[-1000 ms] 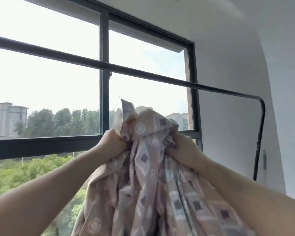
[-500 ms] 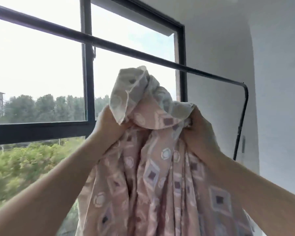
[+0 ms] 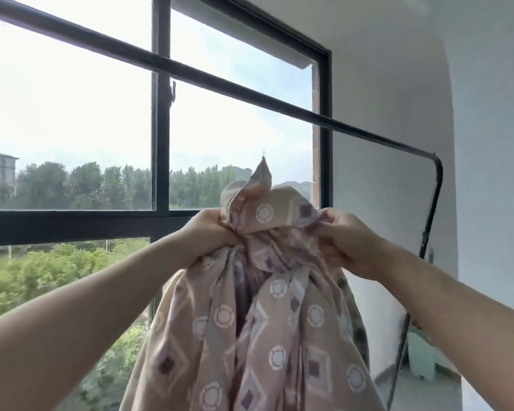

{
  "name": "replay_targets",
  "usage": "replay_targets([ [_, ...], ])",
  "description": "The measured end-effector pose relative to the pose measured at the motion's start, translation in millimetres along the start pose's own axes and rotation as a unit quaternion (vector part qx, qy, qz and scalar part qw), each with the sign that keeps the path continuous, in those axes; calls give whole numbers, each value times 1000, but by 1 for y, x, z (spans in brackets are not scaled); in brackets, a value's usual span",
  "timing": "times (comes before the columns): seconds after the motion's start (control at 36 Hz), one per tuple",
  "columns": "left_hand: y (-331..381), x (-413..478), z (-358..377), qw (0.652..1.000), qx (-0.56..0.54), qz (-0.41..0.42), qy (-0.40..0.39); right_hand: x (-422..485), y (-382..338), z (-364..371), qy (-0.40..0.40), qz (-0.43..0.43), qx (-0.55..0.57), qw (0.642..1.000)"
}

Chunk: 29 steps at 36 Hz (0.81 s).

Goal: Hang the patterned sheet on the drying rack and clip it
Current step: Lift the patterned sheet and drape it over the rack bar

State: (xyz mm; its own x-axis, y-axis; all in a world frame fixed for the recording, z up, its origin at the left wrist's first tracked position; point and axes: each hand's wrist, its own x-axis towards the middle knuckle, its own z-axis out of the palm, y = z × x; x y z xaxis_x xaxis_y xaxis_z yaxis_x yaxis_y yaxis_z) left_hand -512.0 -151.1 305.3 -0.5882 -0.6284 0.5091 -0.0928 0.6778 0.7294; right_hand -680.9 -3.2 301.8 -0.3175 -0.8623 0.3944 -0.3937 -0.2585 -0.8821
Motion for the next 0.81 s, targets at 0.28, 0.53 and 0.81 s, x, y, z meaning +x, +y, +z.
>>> replay_targets([
  [0.28, 46, 19, 7, 998, 40, 43, -18, 20, 12, 27, 0, -43, -48, 998],
  [0.53, 52, -1, -9, 982, -173, 79, 2, 19, -47, 15, 178, -250, -116, 945],
  [0.81, 63, 6, -30, 991, -87, 64, 78, 25, -39, 25, 58, -158, -149, 974],
])
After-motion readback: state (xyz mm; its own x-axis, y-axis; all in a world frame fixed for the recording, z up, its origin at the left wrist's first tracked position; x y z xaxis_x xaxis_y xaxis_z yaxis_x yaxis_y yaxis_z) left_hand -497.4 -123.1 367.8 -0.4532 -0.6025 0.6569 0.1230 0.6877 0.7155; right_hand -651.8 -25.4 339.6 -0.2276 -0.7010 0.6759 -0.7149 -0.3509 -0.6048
